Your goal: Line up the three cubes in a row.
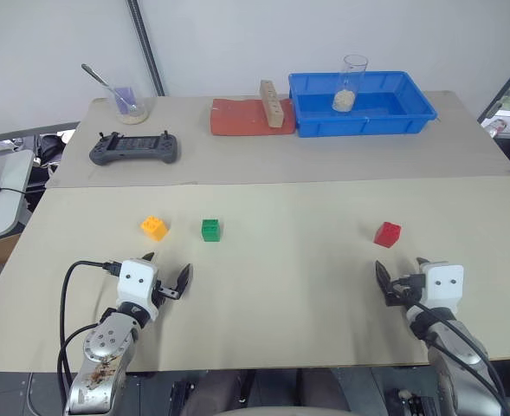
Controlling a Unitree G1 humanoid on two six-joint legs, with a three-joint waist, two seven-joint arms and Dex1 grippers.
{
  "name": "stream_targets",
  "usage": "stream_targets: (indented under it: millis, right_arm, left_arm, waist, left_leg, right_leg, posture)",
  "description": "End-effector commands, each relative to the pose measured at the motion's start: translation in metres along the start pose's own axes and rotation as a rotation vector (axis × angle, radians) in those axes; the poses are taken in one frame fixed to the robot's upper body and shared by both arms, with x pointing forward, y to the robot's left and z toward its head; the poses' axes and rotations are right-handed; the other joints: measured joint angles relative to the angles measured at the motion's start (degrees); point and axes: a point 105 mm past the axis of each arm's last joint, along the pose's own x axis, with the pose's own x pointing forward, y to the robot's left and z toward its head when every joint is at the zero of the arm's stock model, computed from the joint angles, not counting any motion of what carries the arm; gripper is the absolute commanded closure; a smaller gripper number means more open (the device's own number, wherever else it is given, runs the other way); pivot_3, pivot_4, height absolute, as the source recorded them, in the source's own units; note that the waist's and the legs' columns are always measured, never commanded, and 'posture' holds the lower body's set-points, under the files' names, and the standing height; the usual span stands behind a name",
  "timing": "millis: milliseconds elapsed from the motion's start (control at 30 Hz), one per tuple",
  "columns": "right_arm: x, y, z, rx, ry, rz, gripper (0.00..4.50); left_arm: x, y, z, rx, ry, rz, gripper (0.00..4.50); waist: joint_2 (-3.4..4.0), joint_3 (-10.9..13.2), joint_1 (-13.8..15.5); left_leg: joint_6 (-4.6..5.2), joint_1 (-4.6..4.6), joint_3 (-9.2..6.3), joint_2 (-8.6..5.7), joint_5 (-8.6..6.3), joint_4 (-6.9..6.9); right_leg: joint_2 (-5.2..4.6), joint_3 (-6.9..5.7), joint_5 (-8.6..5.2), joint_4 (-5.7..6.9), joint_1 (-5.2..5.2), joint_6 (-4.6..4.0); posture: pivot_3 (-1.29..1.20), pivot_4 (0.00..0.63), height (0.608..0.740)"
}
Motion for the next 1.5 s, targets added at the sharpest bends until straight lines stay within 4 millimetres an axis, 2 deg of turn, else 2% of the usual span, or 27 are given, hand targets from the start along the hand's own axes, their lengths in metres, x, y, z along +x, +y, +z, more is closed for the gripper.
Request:
stream_targets:
  millis: [33, 200, 267, 533, 600, 700, 900, 1033, 1200, 1500]
  right_arm:
    - [0.000, 0.013, 0.002, 0.013, 0.014, 0.029, 0.00]
    - [-0.004, 0.020, 0.017, 0.014, 0.001, 0.024, 0.00]
    - [-0.005, 0.021, 0.021, 0.015, -0.003, 0.020, 0.00]
    - [-0.004, 0.025, 0.040, 0.034, -0.038, 0.000, 0.00]
    - [0.000, 0.026, 0.044, 0.030, -0.049, -0.003, 0.00]
    - [0.006, 0.023, 0.046, 0.036, -0.052, -0.034, 0.00]
    - [0.021, 0.023, 0.044, 0.090, -0.054, -0.082, 0.00]
    - [0.035, 0.022, 0.042, 0.134, -0.053, -0.134, 0.00]
    - [0.050, 0.023, 0.040, 0.151, -0.053, -0.171, 0.00]
    - [0.064, 0.024, 0.043, 0.144, -0.082, -0.175, 0.00]
  left_arm:
    - [-0.002, -0.009, -0.002, -0.015, 0.013, -0.043, 0.03]
    - [-0.003, -0.010, 0.007, -0.029, -0.019, -0.098, 0.03]
    - [-0.005, -0.013, 0.017, -0.037, -0.047, -0.180, 0.03]
    - [-0.016, -0.024, 0.083, 0.050, -0.144, -0.601, 0.03]
    - [-0.013, -0.033, 0.108, 0.109, -0.185, -0.733, 0.03]
    - [-0.007, -0.045, 0.134, 0.164, -0.237, -0.845, 0.03]
    - [0.003, -0.065, 0.176, 0.213, -0.333, -0.993, 0.03]
    - [0.005, -0.074, 0.184, 0.236, -0.345, -1.059, 0.03]
    - [0.008, -0.074, 0.186, 0.242, -0.345, -1.069, 0.03]
    - [0.006, -0.074, 0.190, 0.242, -0.354, -1.085, 0.03]
  waist:
    - [0.00, 0.00, 0.00]
    - [0.03, 0.02, -0.07]
    - [0.05, 0.07, -0.05]
    - [0.20, 0.27, -0.04]
    - [0.24, 0.29, -0.10]
    - [0.25, 0.35, -0.13]
    - [0.19, 0.39, -0.85]
    - [0.20, 0.39, -1.91]
    - [0.21, 0.39, -2.39]
    - [0.21, 0.39, -2.65]
  left_leg:
    - [0.00, 0.00, 0.00, 0.00, 0.00, 0.00]
    - [-0.05, -0.02, 0.00, 0.05, -0.03, -0.03]
    - [-0.05, -0.05, 0.00, 0.05, -0.04, -0.03]
    - [-0.19, -0.68, 0.01, 0.18, 0.05, 0.02]
    - [-0.20, -0.67, 0.02, 0.21, 0.06, 0.02]
    - [-0.24, -0.70, 0.02, 0.26, 0.09, 0.04]
    - [-0.26, -0.71, 0.04, 0.41, 0.09, 0.00]
    - [-0.37, -0.79, 0.05, 0.57, 0.17, -0.02]
    - [-0.28, -0.77, 0.06, 0.78, 0.35, -0.04]
    - [-0.29, -0.72, 0.07, 0.79, 0.34, 0.02]
  right_leg:
    - [0.00, 0.00, 0.00, 0.00, 0.00, 0.00]
    - [0.00, 0.01, -0.03, 0.00, -0.06, -0.05]
    - [0.01, 0.01, -0.03, 0.00, -0.09, -0.05]
    - [0.20, 0.02, 0.19, 0.11, -0.89, -0.42]
    - [0.24, 0.03, 0.34, 0.09, -0.88, -0.68]
    - [0.35, 0.02, 0.44, 0.08, -0.91, -0.81]
    - [0.51, 0.08, 0.56, 0.11, -0.96, -1.01]
    - [0.70, 0.19, 0.63, 0.14, -0.93, -1.12]
    - [0.96, 0.27, 0.68, 0.17, -0.98, -1.22]
    - [1.01, 0.31, 0.74, 0.17, -0.96, -1.31]
  posture:
    - [0.00, 0.150, 0.740]
    - [0.00, 0.150, 0.740]
    - [0.00, 0.150, 0.740]
    - [0.00, 0.150, 0.740]
    - [0.00, 0.150, 0.740]
    - [0.00, 0.150, 0.740]
    - [0.00, 0.150, 0.740]
    - [0.00, 0.150, 0.740]
    - [0.00, 0.150, 0.740]
    - [0.00, 0.150, 0.740]
